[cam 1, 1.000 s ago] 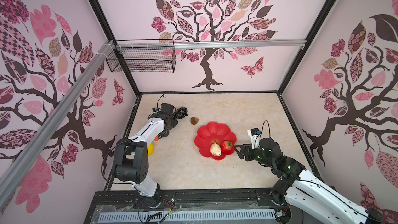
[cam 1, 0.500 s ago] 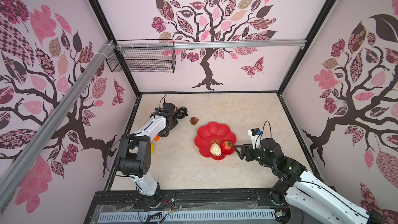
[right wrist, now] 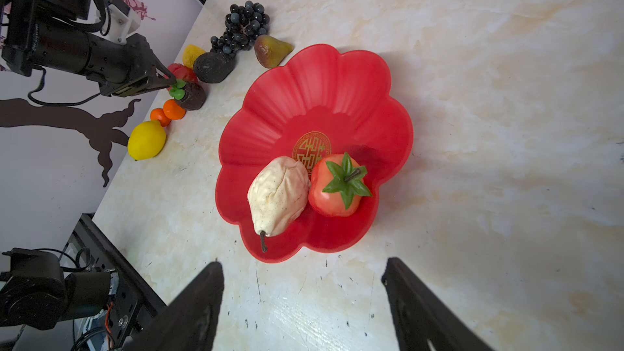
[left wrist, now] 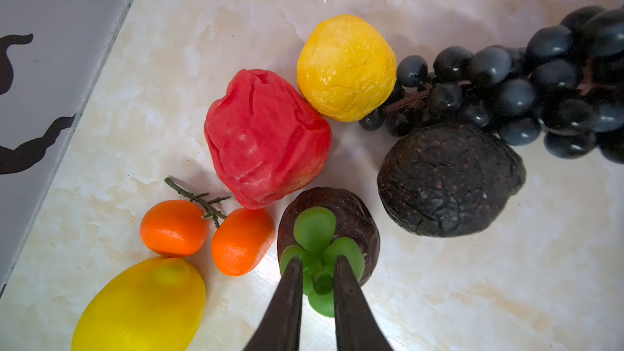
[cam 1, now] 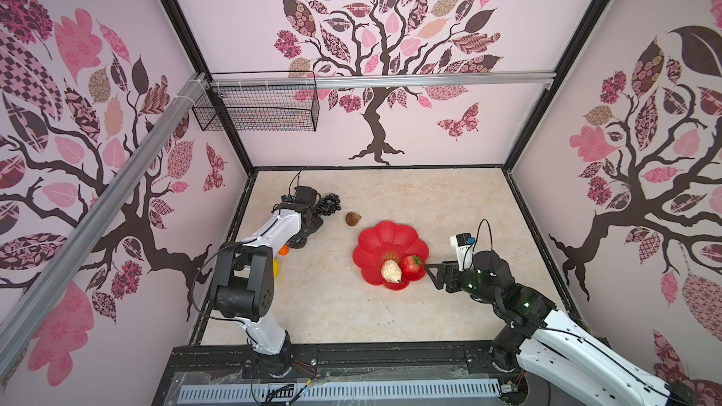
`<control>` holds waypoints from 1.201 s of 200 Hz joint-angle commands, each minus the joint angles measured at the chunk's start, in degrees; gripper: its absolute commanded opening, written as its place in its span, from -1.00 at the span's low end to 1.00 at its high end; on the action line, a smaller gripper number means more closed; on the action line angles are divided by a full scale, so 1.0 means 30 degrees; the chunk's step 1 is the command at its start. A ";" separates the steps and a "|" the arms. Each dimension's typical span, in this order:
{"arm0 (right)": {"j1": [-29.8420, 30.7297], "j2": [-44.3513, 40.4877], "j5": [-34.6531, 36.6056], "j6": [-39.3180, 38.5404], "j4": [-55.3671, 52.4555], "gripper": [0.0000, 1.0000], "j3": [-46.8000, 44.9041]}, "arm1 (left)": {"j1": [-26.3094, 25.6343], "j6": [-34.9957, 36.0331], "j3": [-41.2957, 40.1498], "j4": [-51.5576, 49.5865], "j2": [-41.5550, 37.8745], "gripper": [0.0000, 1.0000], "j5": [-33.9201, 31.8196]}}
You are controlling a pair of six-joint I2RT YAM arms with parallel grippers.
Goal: Arrange fruit in a fruit bowl
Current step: Pick up the fruit from the top-left of the table.
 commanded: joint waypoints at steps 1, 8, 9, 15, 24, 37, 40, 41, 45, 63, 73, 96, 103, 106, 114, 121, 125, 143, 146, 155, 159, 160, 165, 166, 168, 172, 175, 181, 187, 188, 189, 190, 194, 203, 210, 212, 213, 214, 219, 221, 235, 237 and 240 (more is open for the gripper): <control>-0.0036 -0.0093 0.0172 -0.0243 -0.0362 0.57 0.0067 | 0.0121 -0.0088 0.0833 0.0143 0.0455 -0.61 0.0100; -0.0037 -0.0093 0.0171 -0.0234 -0.0377 0.57 0.0063 | 0.0110 -0.0074 0.0830 0.0159 0.0473 -0.62 0.0106; -0.0038 -0.0093 0.0162 -0.0247 -0.0384 0.57 0.0065 | 0.0122 -0.0085 0.0831 0.0148 0.0453 -0.62 0.0115; -0.0038 -0.0093 0.0170 -0.0242 -0.0406 0.57 0.0038 | 0.0105 -0.0096 0.0833 0.0138 0.0489 -0.62 0.0110; -0.0038 -0.0093 0.0157 -0.0234 -0.0421 0.57 0.0038 | 0.0135 -0.0096 0.0819 0.0153 0.0494 -0.61 0.0137; -0.0038 -0.0093 0.0138 -0.0211 -0.0413 0.57 0.0008 | 0.0145 -0.0066 0.0833 0.0143 0.0482 -0.63 0.0162; -0.0038 -0.0093 0.0129 -0.0202 -0.0394 0.57 -0.0006 | 0.0135 -0.0067 0.0833 0.0164 0.0490 -0.64 0.0155; -0.0038 -0.0093 0.0141 -0.0201 -0.0393 0.57 -0.0014 | 0.0149 -0.0052 0.0833 0.0180 0.0490 -0.64 0.0154; -0.0038 -0.0098 0.0132 -0.0201 -0.0369 0.57 -0.0020 | 0.0135 -0.0047 0.0831 0.0184 0.0443 -0.65 0.0181; -0.0038 -0.0064 0.0140 -0.0223 -0.0362 0.57 -0.0006 | 0.0157 -0.0095 0.0833 0.0178 0.0434 -0.69 0.0215; -0.0038 -0.0064 0.0152 -0.0226 -0.0362 0.58 -0.0010 | 0.0136 -0.0099 0.0805 0.0147 0.0405 -0.72 0.0317; -0.0038 -0.0034 0.0153 -0.0211 -0.0362 0.58 0.0008 | 0.0152 -0.0231 0.0578 0.0204 0.0104 -0.79 0.0382; -0.0035 -0.0034 0.0127 -0.0218 -0.0362 0.58 0.0008 | 0.0162 -0.0270 0.0491 0.0203 -0.0024 -0.80 0.0383; -0.0038 -0.0034 0.0135 -0.0217 -0.0362 0.58 0.0008 | 0.0145 -0.0275 0.0457 0.0201 -0.0082 -0.81 0.0402; -0.0038 -0.0034 0.0138 -0.0223 -0.0362 0.58 0.0008 | 0.0134 -0.0327 0.0345 0.0236 -0.0238 -0.82 0.0402; -0.0038 -0.0049 0.0150 -0.0212 -0.0362 0.58 0.0008 | 0.0149 -0.0349 0.0252 0.0257 -0.0363 -0.84 0.0431; -0.0038 -0.0039 0.0136 -0.0201 -0.0362 0.58 0.0008 | 0.0140 -0.0364 0.0194 0.0310 -0.0469 -0.85 0.0467; -0.0038 -0.0034 0.0138 -0.0174 -0.0362 0.59 -0.0018 | 0.0094 -0.0487 -0.0085 0.0335 -0.0820 -0.89 0.0757; -0.0038 -0.0034 0.0147 -0.0175 -0.0362 0.59 0.0001 | 0.0092 -0.0526 -0.0164 0.0342 -0.0892 -0.90 0.0767; -0.0035 -0.0034 0.0123 -0.0181 -0.0333 0.59 0.0008 | 0.0047 -0.0658 -0.0439 0.0414 -0.1200 -0.91 0.0820; -0.0038 -0.0019 0.0147 -0.0181 -0.0333 0.59 0.0008 | 0.0068 -0.0717 -0.0612 0.0503 -0.1402 -0.92 0.0825; -0.0038 -0.0027 0.0150 -0.0176 -0.0347 0.59 0.0008 | 0.0057 -0.0729 -0.0666 0.0525 -0.1437 -0.92 0.0841; -0.0038 -0.0008 0.0142 -0.0197 -0.0353 0.59 0.0023 | 0.0041 -0.0757 -0.0853 0.0616 -0.1687 -0.92 0.0898; -0.0038 -0.0006 0.0133 -0.0199 -0.0358 0.59 0.0030 | 0.0029 -0.0778 -0.0889 0.0640 -0.1741 -0.92 0.0907; -0.0024 -0.0005 0.0148 -0.0178 -0.0361 0.59 0.0036 | 0.0020 -0.0779 -0.0982 0.0681 -0.1839 -0.92 0.0928; -0.0023 -0.0019 0.0173 -0.0197 -0.0362 0.60 0.0038 | 0.0020 -0.0790 -0.1130 0.0723 -0.2044 -0.92 0.0965; -0.0036 -0.0007 0.0192 -0.0200 -0.0366 0.60 0.0038 | 0.0010 -0.0798 -0.1225 0.0767 -0.2206 -0.92 0.0962; -0.0035 -0.0005 0.0213 -0.0192 -0.0377 0.60 0.0066 | -0.0011 -0.0802 -0.1338 0.0721 -0.2456 -0.93 0.0948; -0.0024 -0.0005 0.0257 -0.0176 -0.0393 0.61 0.0089 | -0.0025 -0.0807 -0.1415 0.0572 -0.2699 -0.93 0.0922; -0.0031 -0.0020 0.0249 -0.0174 -0.0407 0.61 0.0093 | -0.0048 -0.0818 -0.1433 0.0560 -0.2730 -0.93 0.0919; -0.0035 -0.0012 0.0259 -0.0187 -0.0414 0.61 0.0094 | -0.0060 -0.0823 -0.1443 0.0524 -0.2775 -0.94 0.0902; -0.0037 -0.0008 0.0279 -0.0179 -0.0417 0.61 0.0095 | -0.0066 -0.0826 -0.1447 0.0507 -0.2812 -0.94 0.0894; -0.0038 -0.0031 0.0309 -0.0183 -0.0420 0.61 0.0124 | -0.0119 -0.0837 -0.1508 0.0413 -0.2978 -0.95 0.0906; -0.0038 -0.0034 0.0401 -0.0174 -0.0435 0.62 0.0126 | -0.0290 -0.0863 -0.1700 0.0258 -0.3435 -0.96 0.0930; -0.0038 -0.0007 0.0531 -0.0226 -0.0457 0.63 0.0126 | -0.0562 -0.0889 -0.1837 0.0167 -0.3871 -0.97 0.0884; -0.0038 -0.0005 0.0569 -0.0229 -0.0452 0.63 0.0126 | -0.0648 -0.0917 -0.1870 0.0123 -0.3991 -0.97 0.0849; -0.0038 -0.0005 0.0581 -0.0244 -0.0465 0.63 0.0126 | -0.0711 -0.0931 -0.1910 0.0101 -0.4050 -0.97 0.0823; -0.0038 -0.0005 0.0616 -0.0237 -0.0458 0.64 0.0126 | -0.0772 -0.0938 -0.1930 0.0075 -0.4123 -0.97 0.0796; -0.0037 0.0046 0.0716 -0.0269 -0.0450 0.65 0.0104 | -0.1008 -0.0987 -0.2003 -0.0043 -0.4432 -0.97 0.0694; -0.0038 0.0052 0.0777 -0.0269 -0.0450 0.65 0.0098 | -0.1140 -0.1000 -0.2066 -0.0098 -0.4578 -0.97 0.0684; -0.0038 0.0332 0.1485 -0.0387 -0.0599 0.68 0.0082 | -0.2065 -0.1172 -0.2227 -0.0657 -0.5472 -0.99 0.0384; -0.0038 0.0416 0.1585 -0.0394 -0.0678 0.68 0.0107 | -0.2210 -0.1200 -0.2261 -0.0742 -0.5592 -0.99 0.0335; -0.0038 0.0520 0.1874 -0.0404 -0.0797 0.68 0.0160 | -0.2389 -0.1274 -0.2245 -0.0892 -0.5781 -1.00 0.0319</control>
